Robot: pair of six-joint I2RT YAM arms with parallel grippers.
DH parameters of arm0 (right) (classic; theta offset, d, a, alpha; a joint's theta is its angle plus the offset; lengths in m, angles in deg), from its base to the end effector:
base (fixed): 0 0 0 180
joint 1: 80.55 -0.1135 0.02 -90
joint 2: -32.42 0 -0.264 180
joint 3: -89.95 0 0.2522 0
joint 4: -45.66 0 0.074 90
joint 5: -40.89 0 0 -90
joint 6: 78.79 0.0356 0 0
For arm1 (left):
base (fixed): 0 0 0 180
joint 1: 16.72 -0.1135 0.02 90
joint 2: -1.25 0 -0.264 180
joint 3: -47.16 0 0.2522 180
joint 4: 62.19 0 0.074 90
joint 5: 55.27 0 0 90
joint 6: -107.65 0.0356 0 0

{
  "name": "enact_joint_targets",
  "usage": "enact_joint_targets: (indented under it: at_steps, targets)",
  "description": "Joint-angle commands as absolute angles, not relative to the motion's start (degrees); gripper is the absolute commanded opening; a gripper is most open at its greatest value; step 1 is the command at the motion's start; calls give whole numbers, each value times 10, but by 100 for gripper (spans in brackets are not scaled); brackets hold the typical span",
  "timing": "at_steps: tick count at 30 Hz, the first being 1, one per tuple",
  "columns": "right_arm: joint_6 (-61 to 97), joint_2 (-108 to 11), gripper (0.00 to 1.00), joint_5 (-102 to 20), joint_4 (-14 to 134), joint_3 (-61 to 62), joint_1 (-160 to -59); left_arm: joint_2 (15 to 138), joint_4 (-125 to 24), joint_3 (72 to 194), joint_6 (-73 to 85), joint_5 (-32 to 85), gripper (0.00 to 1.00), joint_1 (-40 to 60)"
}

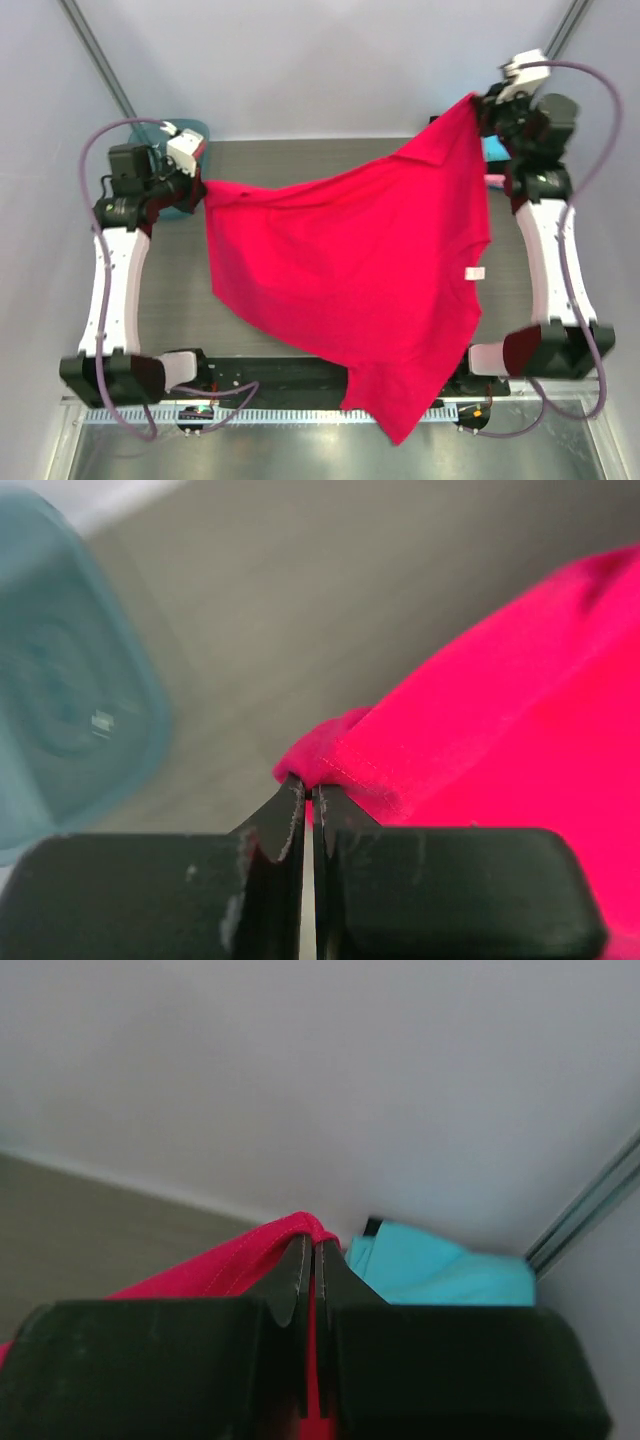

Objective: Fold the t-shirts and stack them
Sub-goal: Flatten the tshirt out

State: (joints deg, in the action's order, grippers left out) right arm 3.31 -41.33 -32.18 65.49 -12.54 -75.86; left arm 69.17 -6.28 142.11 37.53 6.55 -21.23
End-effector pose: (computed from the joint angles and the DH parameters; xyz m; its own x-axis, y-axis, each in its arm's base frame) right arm 0.2739 -0.0121 0.5050 0.1816 -0.1468 -0.9724 -0.1853 0.9660 -0.1805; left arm 0.2383 0.0019 0.4219 -0.3362 0.2742 -0.9010 0.4862 0.8699 0.0833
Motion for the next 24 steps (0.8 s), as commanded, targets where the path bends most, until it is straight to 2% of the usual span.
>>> enact_joint_targets:
  at_steps: [1,3,6,7,10,14,19,24]
  targets:
    - [2,-459,1,-286,638,-84,-790,733,-69,1399,369,12,0,-206]
    - [-30,-516,1,-298,632,-55,-822,773,-75,1384,366,11,0,-188]
    - [-30,-591,1,-306,628,-54,-835,892,-80,1397,358,12,2,-172]
    - [-29,-651,1,-307,631,-62,-836,955,-80,1409,351,14,2,-152]
    - [-34,-775,1,-326,667,-145,-840,1048,-79,1477,325,19,0,-145]
    - [-35,-912,1,-352,717,-332,-839,1181,-80,1573,300,60,0,-146]
    - [-30,-1048,1,-374,770,-531,-836,1253,-104,1648,264,111,0,-151]
    - [-9,-1151,1,-401,767,-642,-835,1296,-139,1688,250,205,0,-153]
